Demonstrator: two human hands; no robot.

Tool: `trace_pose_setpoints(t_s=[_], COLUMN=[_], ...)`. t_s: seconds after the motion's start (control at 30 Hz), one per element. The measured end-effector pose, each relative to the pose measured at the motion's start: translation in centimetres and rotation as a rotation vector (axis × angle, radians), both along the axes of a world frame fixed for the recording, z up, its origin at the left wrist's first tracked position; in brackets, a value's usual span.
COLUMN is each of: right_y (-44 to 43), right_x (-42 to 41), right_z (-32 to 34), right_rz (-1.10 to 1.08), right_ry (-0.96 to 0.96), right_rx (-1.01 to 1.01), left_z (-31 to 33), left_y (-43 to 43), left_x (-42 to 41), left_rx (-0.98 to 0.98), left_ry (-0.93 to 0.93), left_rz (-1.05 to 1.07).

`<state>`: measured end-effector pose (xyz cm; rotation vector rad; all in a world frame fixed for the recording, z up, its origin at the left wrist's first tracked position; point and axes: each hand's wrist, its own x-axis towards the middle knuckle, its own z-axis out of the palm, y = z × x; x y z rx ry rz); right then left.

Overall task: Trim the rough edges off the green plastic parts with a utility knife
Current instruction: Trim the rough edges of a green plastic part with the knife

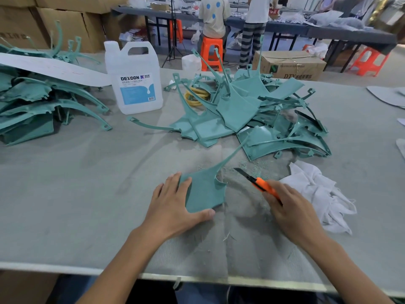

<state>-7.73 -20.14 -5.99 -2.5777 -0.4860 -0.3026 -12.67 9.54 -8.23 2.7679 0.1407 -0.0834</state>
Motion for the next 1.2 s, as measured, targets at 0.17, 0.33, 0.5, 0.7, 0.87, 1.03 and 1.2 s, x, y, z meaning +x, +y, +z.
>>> trace_pose_setpoints(t_s=[0.17, 0.33, 0.5, 0.7, 0.87, 1.03, 1.2], right_y=[-0.1, 0.2, 2.0, 3.8, 4.1, 4.4, 4.2], right_x=[-1.2, -3.2, -6.0, -7.4, -7.5, -5.9, -4.3], right_z=[0.4, 1.0, 1.8, 2.0, 2.0, 2.0, 3.0], right_rz=[0.044, 0.019, 0.148, 0.182, 0.159, 0.032, -0.078], right_ry=[0.022, 0.073, 0.255, 0.336, 0.304, 0.173, 0.108], right_rx=[-0.012, 0.161, 0.227, 0.132, 0.094, 0.049, 0.038], left_z=[1.1, 2.2, 2.7, 4.2, 4.8, 4.6, 4.5], left_y=[1.4, 1.0, 0.0, -0.8, -0.9, -1.1, -1.3], left_x=[-0.7, -1.6, -2.0, -1.0, -1.0, -1.2, -0.8], left_rx=[0.054, 0.028, 0.085, 0.198, 0.172, 0.213, 0.215], left_ry=[0.181, -0.146, -0.273, -0.182, -0.144, -0.122, -0.129], left_rz=[-0.113, -0.088, -0.054, -0.024, -0.009, -0.024, 0.003])
